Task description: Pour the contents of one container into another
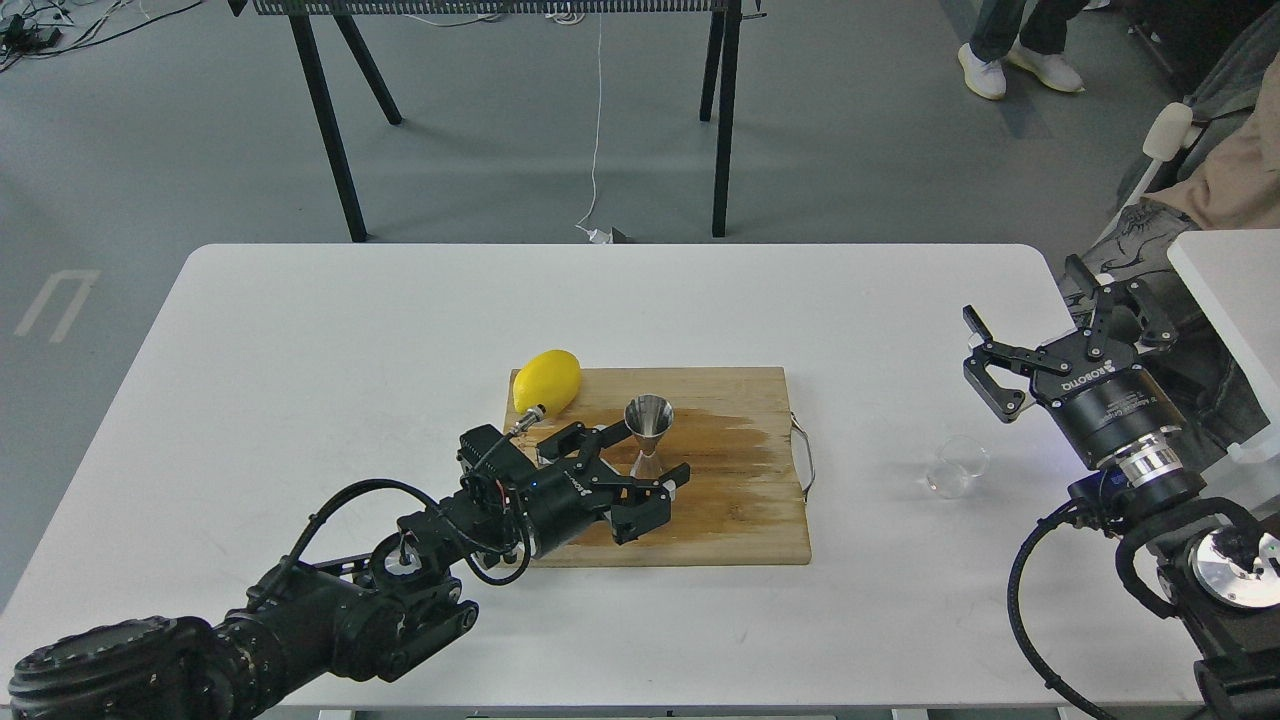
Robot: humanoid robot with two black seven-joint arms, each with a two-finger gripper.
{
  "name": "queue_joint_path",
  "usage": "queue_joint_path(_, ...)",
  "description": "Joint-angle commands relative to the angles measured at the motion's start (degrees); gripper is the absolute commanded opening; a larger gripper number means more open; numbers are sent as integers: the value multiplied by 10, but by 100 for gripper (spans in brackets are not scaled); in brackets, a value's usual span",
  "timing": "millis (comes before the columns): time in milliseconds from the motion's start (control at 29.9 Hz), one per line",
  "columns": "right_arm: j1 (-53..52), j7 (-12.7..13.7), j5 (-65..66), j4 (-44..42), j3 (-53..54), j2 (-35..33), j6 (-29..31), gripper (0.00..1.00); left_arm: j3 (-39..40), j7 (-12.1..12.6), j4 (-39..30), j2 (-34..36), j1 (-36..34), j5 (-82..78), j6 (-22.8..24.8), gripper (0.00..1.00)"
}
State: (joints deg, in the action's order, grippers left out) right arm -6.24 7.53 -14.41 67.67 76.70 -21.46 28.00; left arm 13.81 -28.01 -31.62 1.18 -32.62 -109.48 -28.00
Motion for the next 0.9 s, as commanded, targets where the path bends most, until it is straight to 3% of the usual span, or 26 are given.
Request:
queue_joint_path(0, 0, 0, 0, -1, 0, 0, 0, 99, 1, 0, 0, 6, 4, 1, 0, 99)
queue_joint_path(468, 3, -1, 0, 0, 1, 0, 0, 99, 2, 0, -19, 60, 25, 6, 0, 99)
queue_joint_path(869, -3, 0, 0, -1, 2, 3, 0, 99, 2, 0, -163, 317, 48, 213, 0, 98)
